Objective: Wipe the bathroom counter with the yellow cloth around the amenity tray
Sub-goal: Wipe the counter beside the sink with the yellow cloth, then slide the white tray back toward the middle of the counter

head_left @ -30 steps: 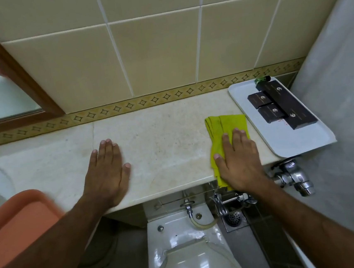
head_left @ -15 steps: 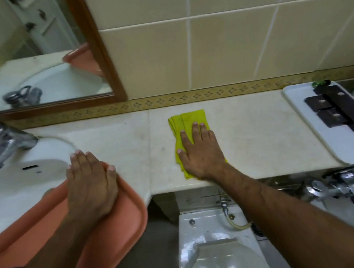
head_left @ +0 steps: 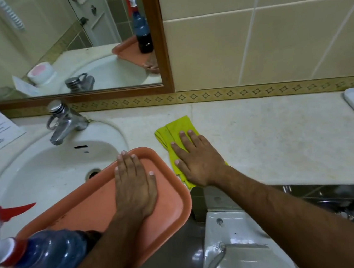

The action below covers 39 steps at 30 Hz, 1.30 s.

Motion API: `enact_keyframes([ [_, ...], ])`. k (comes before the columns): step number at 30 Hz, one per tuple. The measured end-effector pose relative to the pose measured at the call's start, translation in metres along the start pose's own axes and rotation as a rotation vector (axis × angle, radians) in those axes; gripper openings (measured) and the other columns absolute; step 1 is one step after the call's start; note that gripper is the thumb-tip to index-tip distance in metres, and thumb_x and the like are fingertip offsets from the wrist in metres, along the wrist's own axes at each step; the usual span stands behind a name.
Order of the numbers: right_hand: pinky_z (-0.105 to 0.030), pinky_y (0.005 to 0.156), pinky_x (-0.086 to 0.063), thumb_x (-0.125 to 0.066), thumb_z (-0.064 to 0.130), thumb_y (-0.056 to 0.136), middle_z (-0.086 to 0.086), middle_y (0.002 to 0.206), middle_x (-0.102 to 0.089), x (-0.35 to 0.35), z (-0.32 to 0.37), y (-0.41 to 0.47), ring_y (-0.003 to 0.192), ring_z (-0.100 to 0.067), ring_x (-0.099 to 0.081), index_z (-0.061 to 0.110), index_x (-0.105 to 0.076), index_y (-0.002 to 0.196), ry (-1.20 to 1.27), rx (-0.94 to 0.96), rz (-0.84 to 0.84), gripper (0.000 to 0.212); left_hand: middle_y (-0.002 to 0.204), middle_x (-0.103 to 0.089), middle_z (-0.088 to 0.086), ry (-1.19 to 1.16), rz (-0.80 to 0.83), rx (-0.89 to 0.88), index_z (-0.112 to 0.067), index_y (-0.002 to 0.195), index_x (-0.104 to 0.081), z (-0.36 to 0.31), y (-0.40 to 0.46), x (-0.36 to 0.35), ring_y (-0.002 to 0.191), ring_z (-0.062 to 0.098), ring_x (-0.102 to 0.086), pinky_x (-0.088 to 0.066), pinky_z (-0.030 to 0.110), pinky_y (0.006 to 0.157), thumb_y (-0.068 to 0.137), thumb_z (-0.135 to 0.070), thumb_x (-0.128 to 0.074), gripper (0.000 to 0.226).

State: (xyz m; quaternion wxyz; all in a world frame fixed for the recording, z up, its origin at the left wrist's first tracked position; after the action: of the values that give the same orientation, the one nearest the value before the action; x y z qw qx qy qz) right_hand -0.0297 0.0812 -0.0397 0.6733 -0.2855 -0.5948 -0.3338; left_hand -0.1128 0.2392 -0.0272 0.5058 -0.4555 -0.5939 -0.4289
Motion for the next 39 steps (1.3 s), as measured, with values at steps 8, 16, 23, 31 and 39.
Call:
enact_keyframes([
  [8, -0.047, 0.118, -0.019, -0.041, 0.040, 0.101, -0.024, 0.161, -0.025, 0.024, -0.004, -0.027, 0.149, -0.036, -0.022, 0.003, -0.031, 0.150, 0.196, 0.083, 0.098, 0.062, 0.153, -0.020, 0.036, 0.053, 0.089, 0.012, 0.012, 0.145, -0.023, -0.005, -0.002, 0.011, 0.145, 0.046, -0.015, -0.015, 0.054, 0.118, 0.092, -0.046, -0.017, 0.079],
  [16, -0.030, 0.093, -0.047, -0.050, 0.042, 0.095, -0.002, 0.122, -0.070, 0.092, -0.137, -0.208, 0.108, -0.018, -0.062, 0.023, -0.066, 0.123, 0.539, -0.386, -0.168, 0.037, 0.134, -0.039, 0.046, 0.016, -0.057, -0.021, 0.020, 0.132, -0.035, -0.111, 0.046, 0.055, 0.126, 0.057, -0.037, -0.028, 0.061, 0.108, 0.090, -0.052, -0.024, 0.084],
  [23, -0.025, 0.056, -0.043, -0.062, 0.040, 0.091, 0.005, 0.058, -0.062, 0.100, -0.312, -0.396, 0.065, -0.026, -0.067, 0.013, -0.065, 0.067, 0.700, -1.474, -0.798, 0.036, 0.131, -0.053, 0.027, -0.091, -0.037, -0.505, 0.004, 0.129, -0.047, -0.433, 0.082, 0.026, 0.122, 0.040, -0.047, -0.034, 0.046, 0.107, 0.098, -0.040, -0.038, 0.055],
  [31, -0.041, 0.054, -0.062, -0.066, 0.032, 0.085, 0.001, 0.038, -0.063, 0.041, -0.376, -0.429, 0.033, -0.017, -0.063, 0.007, -0.065, 0.046, 0.990, -1.672, -0.687, 0.046, 0.102, -0.070, 0.019, -0.162, 0.196, -0.326, -0.004, 0.083, -0.067, -0.602, 0.131, -0.032, 0.099, 0.038, -0.064, -0.047, 0.034, 0.072, 0.080, -0.002, -0.047, 0.020],
  [39, -0.031, 0.052, -0.058, -0.066, 0.026, 0.080, -0.005, 0.054, -0.069, 0.046, -0.391, -0.430, 0.048, -0.021, -0.068, 0.006, -0.068, 0.061, 0.925, -1.686, -0.501, 0.028, 0.103, -0.070, 0.018, -0.297, 0.181, -0.165, -0.002, 0.091, -0.070, -0.605, 0.152, -0.047, 0.100, 0.037, -0.065, -0.050, 0.034, 0.076, 0.075, -0.007, -0.053, 0.024],
])
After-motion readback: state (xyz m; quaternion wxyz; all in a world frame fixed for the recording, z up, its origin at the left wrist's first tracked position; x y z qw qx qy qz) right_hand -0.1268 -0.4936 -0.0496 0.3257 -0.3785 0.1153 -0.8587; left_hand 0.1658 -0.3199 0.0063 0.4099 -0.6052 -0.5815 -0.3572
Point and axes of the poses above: each hand's wrist, its own y-axis towards the middle knuckle, its own x-axis out of the back of the hand, z = x × y, the point moved 7 cm from there along y, towards the middle knuckle
